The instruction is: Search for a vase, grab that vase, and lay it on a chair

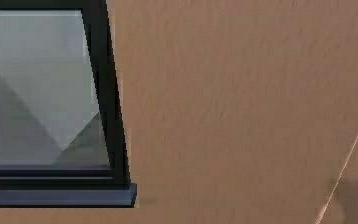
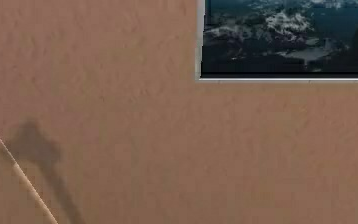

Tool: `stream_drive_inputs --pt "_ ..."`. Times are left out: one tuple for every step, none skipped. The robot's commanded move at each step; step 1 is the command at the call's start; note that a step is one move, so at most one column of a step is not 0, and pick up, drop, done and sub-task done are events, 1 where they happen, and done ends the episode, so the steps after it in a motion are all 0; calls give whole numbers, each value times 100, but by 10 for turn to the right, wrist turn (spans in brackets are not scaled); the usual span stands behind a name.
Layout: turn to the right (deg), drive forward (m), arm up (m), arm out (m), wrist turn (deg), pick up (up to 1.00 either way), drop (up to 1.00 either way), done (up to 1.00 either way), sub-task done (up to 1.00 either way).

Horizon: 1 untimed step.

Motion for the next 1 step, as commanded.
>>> stream_drive_inputs --pt "-450 0 0 0 0 0 0 0 0"
